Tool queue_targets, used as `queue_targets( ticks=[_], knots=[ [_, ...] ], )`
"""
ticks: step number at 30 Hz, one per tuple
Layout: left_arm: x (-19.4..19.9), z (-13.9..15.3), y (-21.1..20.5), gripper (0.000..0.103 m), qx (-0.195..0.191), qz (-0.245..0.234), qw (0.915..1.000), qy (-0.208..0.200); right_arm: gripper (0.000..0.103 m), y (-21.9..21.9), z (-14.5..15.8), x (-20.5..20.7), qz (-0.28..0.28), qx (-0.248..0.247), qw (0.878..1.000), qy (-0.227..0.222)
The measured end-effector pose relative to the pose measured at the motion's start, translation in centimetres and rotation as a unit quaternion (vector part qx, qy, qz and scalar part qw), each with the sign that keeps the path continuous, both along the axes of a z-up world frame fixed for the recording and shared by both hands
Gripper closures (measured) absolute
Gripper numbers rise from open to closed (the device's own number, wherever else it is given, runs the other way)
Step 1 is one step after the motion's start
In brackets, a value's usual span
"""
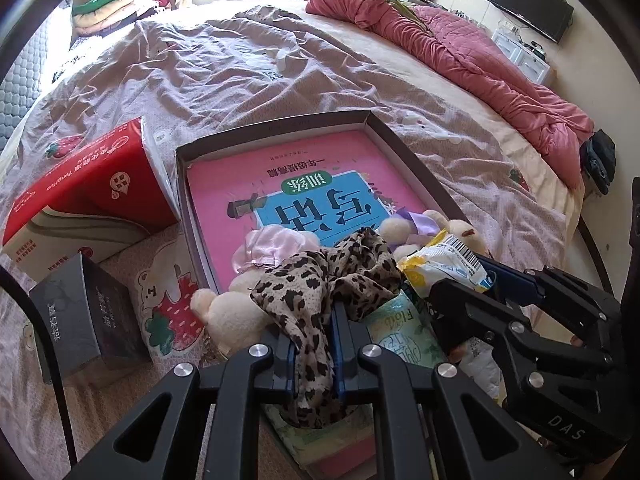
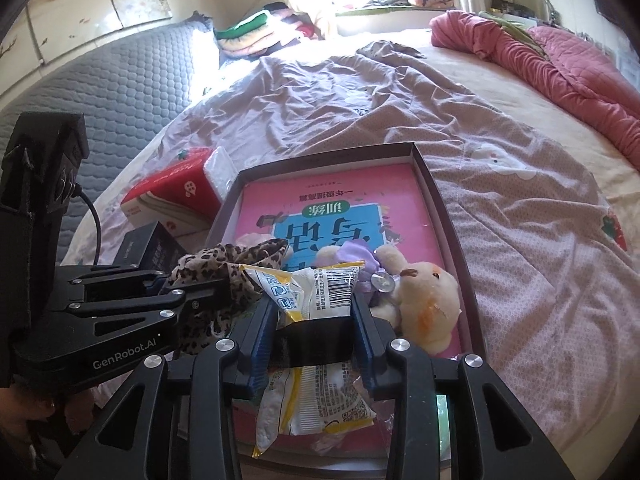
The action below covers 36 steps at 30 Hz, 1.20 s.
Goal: Organize soft objects
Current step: 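Carry the scrunchie and yellow packet over the pink tray, then lower and open left gripper releasing scrunchie while right releases yellow packet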
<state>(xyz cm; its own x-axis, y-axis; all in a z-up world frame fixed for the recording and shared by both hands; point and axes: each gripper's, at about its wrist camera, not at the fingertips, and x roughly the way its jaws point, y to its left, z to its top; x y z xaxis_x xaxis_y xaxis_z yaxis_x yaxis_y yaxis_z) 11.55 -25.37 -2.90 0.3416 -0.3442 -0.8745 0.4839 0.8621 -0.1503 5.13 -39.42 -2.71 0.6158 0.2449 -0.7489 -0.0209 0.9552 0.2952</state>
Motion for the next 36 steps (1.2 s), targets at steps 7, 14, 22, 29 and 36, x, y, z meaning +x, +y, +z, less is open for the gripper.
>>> queue_targets(
  ticks=[7,14,22,29,36],
  knots=[
    [-0.1,-0.1,-0.1,0.09,0.006,-0.002,1.0,-0.001,0.057,0.1,0.2,0.0,-0.003,0.004,1.0,-0.006],
    [-0.2,0.0,-0.1,0.088,0.009,-0.002,1.0,-0.004,0.049,0.0,0.5,-0.1,-0.011,-0.007,1.0,-0.007],
    [-0.4,0.1,-0.1,0.086,0.013,-0.002,0.9999,-0.006,0.045,-0.3,1.3,-0.6,-0.018,-0.019,0.999,-0.022],
    [-0.6,0.3,-0.1,0.084,0.015,-0.001,0.9999,-0.008,0.045,-0.6,1.8,-0.9,-0.032,-0.035,0.999,-0.028],
    [-0.7,0.5,0.0,0.079,0.014,0.0,0.9999,-0.009,0.044,-1.0,2.1,-1.4,-0.048,-0.045,0.997,-0.031]
  ],
)
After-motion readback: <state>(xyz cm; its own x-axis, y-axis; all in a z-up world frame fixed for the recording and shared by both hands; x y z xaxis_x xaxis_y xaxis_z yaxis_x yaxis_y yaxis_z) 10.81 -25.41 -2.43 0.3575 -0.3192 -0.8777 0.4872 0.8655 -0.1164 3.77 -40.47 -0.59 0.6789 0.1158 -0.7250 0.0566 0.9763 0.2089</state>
